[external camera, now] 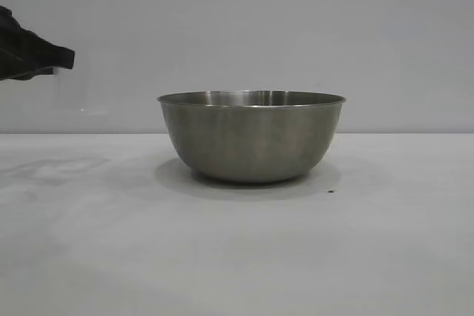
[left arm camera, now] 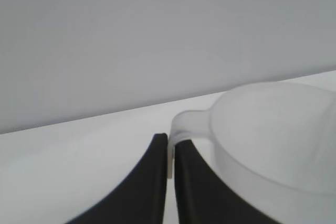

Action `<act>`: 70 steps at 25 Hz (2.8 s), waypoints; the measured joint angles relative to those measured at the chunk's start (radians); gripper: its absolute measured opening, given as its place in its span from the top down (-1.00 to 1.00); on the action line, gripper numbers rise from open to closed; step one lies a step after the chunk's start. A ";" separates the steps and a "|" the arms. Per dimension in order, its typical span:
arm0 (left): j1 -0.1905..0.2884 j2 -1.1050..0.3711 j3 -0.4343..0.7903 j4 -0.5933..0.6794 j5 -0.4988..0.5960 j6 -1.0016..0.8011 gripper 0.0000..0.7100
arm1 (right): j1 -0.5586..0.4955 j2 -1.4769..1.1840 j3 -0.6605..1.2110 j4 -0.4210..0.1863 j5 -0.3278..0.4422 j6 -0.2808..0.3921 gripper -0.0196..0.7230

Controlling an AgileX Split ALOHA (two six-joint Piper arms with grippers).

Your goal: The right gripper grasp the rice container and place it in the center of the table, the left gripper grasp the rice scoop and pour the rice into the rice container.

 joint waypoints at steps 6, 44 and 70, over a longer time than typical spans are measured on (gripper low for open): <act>0.000 0.029 0.001 0.000 -0.002 0.000 1.00 | 0.000 0.000 0.000 0.000 0.000 0.000 0.10; 0.000 -0.062 0.172 -0.056 -0.004 0.000 0.02 | 0.000 0.000 0.000 0.000 0.000 0.000 0.10; 0.054 -0.117 0.275 -0.248 -0.005 0.105 0.18 | 0.000 0.000 0.000 0.000 0.000 0.000 0.10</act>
